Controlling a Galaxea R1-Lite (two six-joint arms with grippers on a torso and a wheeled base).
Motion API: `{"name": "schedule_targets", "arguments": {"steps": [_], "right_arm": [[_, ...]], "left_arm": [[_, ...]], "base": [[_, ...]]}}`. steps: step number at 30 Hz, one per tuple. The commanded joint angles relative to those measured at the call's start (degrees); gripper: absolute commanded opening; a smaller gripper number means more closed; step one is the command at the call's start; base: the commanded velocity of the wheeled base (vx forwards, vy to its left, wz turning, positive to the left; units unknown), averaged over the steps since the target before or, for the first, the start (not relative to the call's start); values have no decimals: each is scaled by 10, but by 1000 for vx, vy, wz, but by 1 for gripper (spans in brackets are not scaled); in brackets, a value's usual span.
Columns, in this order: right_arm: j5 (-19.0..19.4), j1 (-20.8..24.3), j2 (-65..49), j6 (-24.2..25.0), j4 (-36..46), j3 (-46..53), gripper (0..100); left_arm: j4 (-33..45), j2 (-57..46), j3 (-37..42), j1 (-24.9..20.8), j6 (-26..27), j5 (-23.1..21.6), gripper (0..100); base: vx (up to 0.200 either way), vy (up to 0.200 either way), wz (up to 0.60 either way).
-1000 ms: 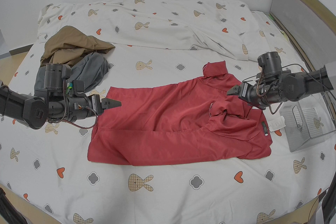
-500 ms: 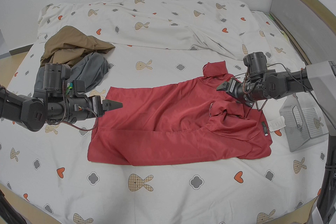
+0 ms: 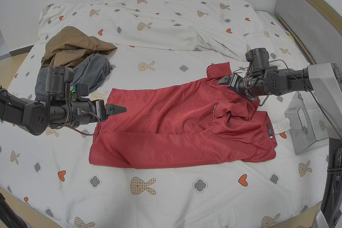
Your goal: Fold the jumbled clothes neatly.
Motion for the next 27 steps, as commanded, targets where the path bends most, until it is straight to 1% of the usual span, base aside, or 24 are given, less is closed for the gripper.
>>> {"name": "schedule_targets", "arguments": {"steps": [1,5,8,13,15,18,21,22,24,27], "right_arm": [[0,0,6,-1,2,-8,100],[0,6,33,0,3,-1,100],[0,16,35,-1,2,12,100],[1,20,28,-3,9,27,100],[1,20,12,-2,52,35,100],[1,20,-32,-2,88,64,100],[0,20,-63,-3,92,101,100],[0,22,-75,-12,89,130,100],[0,23,-79,-19,87,151,100],[-2,23,-75,-19,87,156,100]], "left_arm": [[0,5,1,-3,0,0,100],[0,7,1,-4,7,1,100],[0,8,4,-4,9,1,100],[0,9,4,-4,9,0,100],[0,9,5,-4,9,1,100],[0,9,4,-4,9,1,100],[0,9,5,-4,9,1,100],[0,9,5,-4,9,1,100],[0,9,5,-7,9,1,100],[0,9,6,-9,9,1,100]], "base": [[0,0,0],[0,0,0],[0,0,0],[0,0,0],[0,0,0],[0,0,0],[0,0,0],[0,0,0],[0,0,0],[0,0,0]]}}
